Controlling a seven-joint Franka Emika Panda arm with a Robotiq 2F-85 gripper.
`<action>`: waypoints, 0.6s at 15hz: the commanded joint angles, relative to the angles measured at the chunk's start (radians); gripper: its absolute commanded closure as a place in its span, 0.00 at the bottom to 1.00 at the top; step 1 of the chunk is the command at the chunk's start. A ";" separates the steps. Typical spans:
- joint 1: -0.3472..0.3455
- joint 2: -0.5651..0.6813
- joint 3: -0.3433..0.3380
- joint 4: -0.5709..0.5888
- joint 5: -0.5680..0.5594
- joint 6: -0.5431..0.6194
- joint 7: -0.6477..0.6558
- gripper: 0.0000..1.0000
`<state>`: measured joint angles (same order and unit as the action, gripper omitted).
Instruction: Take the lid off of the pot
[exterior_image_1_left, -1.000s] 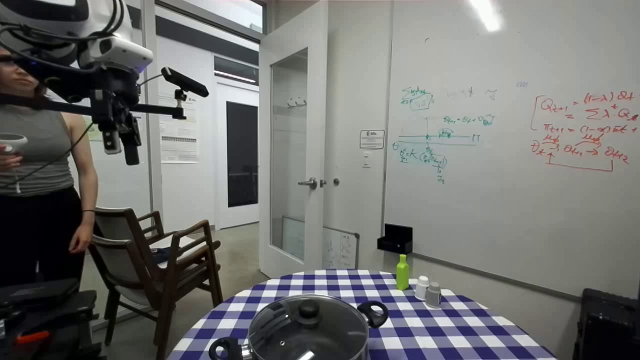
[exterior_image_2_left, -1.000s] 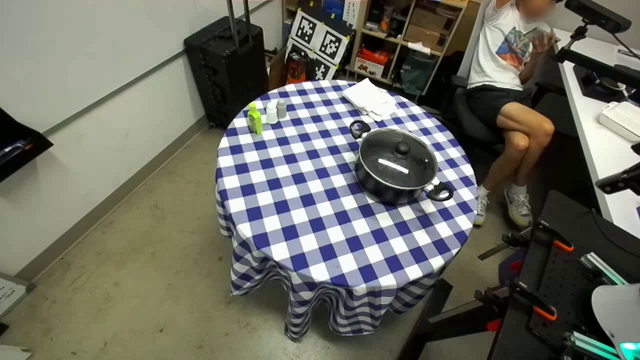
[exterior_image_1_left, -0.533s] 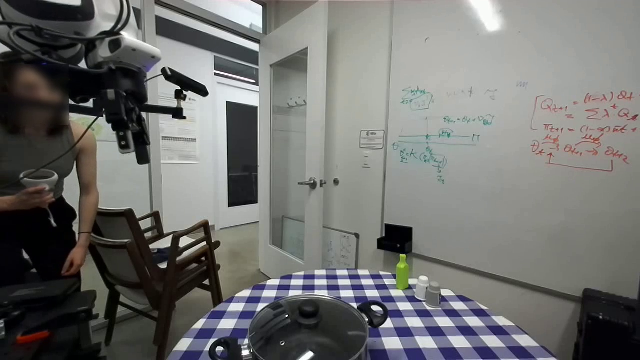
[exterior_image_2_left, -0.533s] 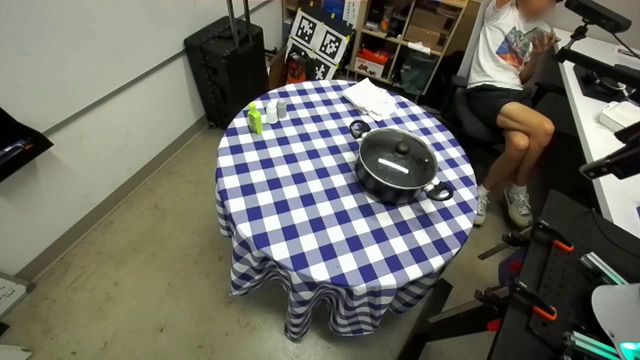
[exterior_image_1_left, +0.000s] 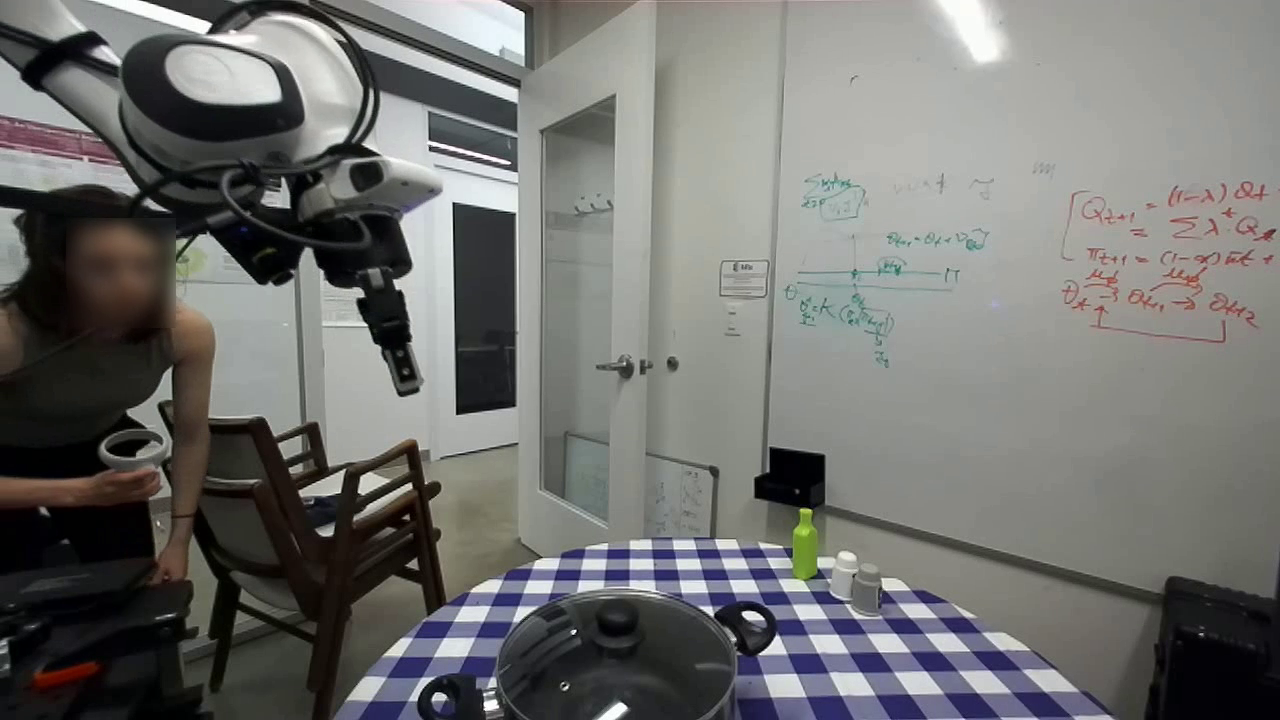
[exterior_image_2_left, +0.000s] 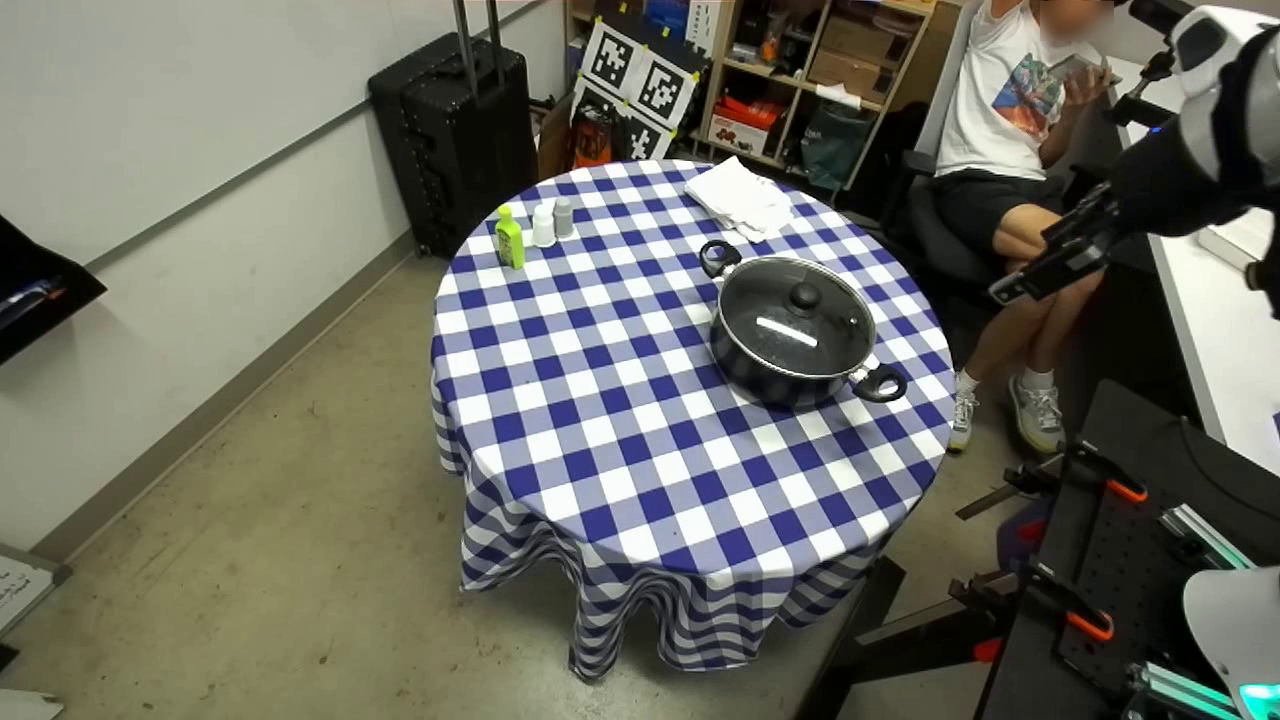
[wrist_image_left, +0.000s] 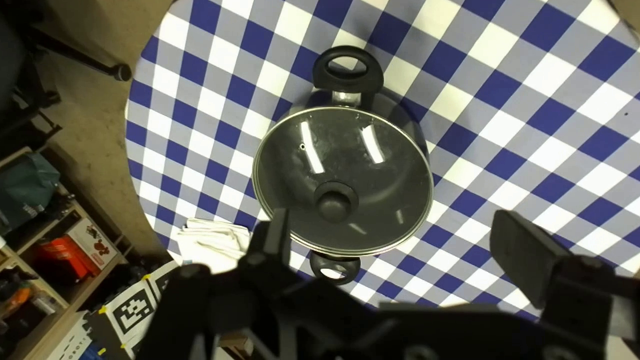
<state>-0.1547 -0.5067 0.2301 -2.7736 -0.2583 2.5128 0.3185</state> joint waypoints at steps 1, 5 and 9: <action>-0.055 0.260 -0.019 0.092 -0.102 0.154 -0.007 0.00; -0.057 0.506 -0.057 0.230 -0.225 0.215 -0.003 0.00; 0.029 0.745 -0.160 0.421 -0.275 0.213 -0.062 0.00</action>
<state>-0.1923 0.0453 0.1473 -2.5136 -0.5028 2.7074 0.3103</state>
